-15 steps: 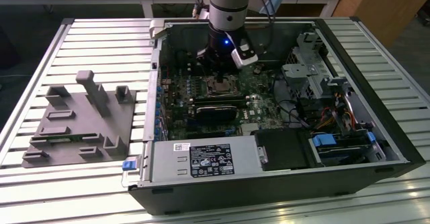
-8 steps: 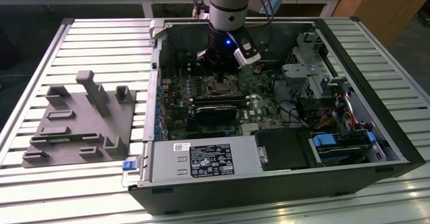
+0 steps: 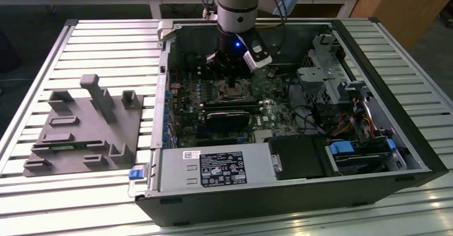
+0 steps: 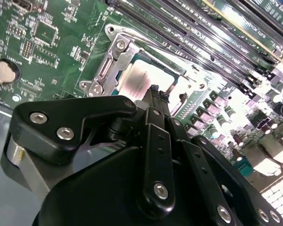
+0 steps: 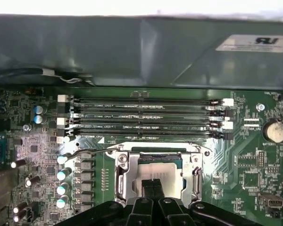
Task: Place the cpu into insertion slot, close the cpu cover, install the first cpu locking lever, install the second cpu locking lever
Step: 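Close the cpu cover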
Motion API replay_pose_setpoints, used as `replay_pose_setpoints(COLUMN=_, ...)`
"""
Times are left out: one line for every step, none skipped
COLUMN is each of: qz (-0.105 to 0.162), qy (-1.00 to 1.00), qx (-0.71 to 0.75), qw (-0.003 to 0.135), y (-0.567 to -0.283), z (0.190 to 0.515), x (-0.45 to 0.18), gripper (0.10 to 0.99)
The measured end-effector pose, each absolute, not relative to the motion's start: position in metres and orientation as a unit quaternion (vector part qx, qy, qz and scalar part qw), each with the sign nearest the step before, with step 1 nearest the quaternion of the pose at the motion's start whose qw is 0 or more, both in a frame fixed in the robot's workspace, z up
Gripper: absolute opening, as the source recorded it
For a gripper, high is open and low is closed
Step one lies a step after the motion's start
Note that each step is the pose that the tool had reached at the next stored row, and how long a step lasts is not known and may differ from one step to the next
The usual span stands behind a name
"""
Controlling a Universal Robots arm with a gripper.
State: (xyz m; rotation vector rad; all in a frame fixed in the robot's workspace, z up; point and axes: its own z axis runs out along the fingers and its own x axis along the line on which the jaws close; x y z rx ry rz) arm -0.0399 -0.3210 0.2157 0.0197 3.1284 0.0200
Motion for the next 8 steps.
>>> replay_pose_setpoints(qz=0.006, qy=1.0, qx=0.012, qw=0.007, y=-0.321, z=0.2156, x=-0.04, gripper=0.106)
replay_pose_setpoints(qz=0.006, qy=1.0, qx=0.018, qw=0.007, y=-0.321, z=0.2156, x=-0.04, gripper=0.106)
replay_pose_setpoints(qz=0.005, qy=1.0, qx=0.023, qw=0.007, y=-0.321, z=0.2156, x=-0.04, gripper=0.106)
replay_pose_setpoints(qz=0.005, qy=1.0, qx=0.024, qw=0.007, y=-0.321, z=0.2155, x=-0.0401, gripper=0.106)
replay_pose_setpoints(qz=0.005, qy=1.0, qx=0.025, qw=0.007, y=-0.321, z=0.2155, x=-0.0404, gripper=0.106)
replay_pose_setpoints(qz=0.006, qy=1.0, qx=0.025, qw=0.008, y=-0.321, z=0.2153, x=-0.0408, gripper=0.106)
replay_pose_setpoints(qz=0.006, qy=1.0, qx=0.025, qw=0.009, y=-0.3209, z=0.2151, x=-0.0412, gripper=0.106)
replay_pose_setpoints(qz=0.006, qy=1.0, qx=0.025, qw=0.01, y=-0.3209, z=0.2149, x=-0.0418, gripper=0.106)
